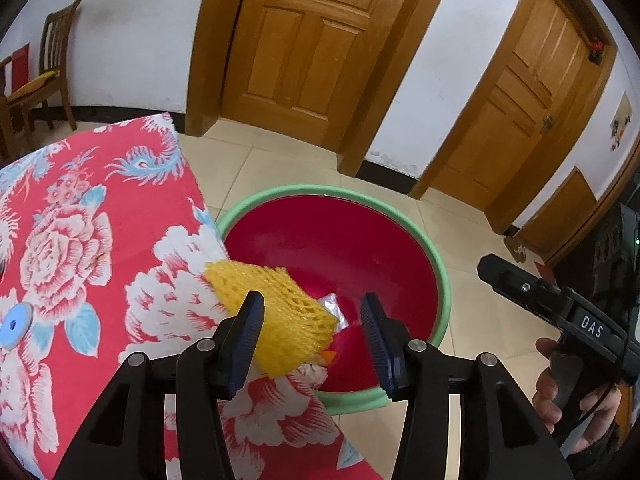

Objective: Collect trash
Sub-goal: 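Move the yellow foam net over the red bucket and open the left tool, then return both tools over the table toward the blue hook and blue disc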

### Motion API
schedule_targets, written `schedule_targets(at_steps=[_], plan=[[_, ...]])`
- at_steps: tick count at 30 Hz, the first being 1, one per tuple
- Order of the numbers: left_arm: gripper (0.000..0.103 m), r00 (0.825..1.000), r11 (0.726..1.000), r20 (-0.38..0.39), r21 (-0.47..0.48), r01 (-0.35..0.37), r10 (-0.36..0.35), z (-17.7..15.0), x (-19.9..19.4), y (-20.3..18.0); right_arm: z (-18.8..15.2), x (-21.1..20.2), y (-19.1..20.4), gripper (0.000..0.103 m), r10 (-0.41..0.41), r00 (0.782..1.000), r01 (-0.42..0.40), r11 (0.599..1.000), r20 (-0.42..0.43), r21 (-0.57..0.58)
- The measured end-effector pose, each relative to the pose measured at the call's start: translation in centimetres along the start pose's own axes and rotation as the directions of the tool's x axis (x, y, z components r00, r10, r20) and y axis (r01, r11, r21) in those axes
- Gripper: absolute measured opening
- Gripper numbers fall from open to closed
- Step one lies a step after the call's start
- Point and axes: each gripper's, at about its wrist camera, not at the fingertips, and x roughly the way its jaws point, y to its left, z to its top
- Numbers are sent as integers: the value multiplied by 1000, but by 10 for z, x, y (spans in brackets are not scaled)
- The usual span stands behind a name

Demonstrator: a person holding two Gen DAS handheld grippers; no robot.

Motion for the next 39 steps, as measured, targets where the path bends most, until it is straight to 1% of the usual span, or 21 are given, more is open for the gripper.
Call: schedule_targets(at_steps=[7,9,19,24,31,39], plan=[[51,1000,1000,19,-23,-15,15,1,-8,11,0,1,10,93,15,1000,-15,1000,-7,-14],[51,1000,999,24,-32,-7,8,2,-10,12,-1,3,11,93,17,1000,-17,1000,-10,-14],[51,998,999,60,-43,-20,23,3,-27,20,-2,-4,20,93,30,1000,-30,999,-5,-28],[51,995,996,78,-71,-61,66,3,-40,36,-4,-3,36,93,48,999,-49,997,-16,-52],[51,986,982,96,-145,-123,138,1,-58,75,-9,7,64,93,85,995,-89,992,-47,-91],[51,966,953,118,-225,-201,231,-2,-81,122,-16,22,102,93,117,989,-129,982,-86,-139]])
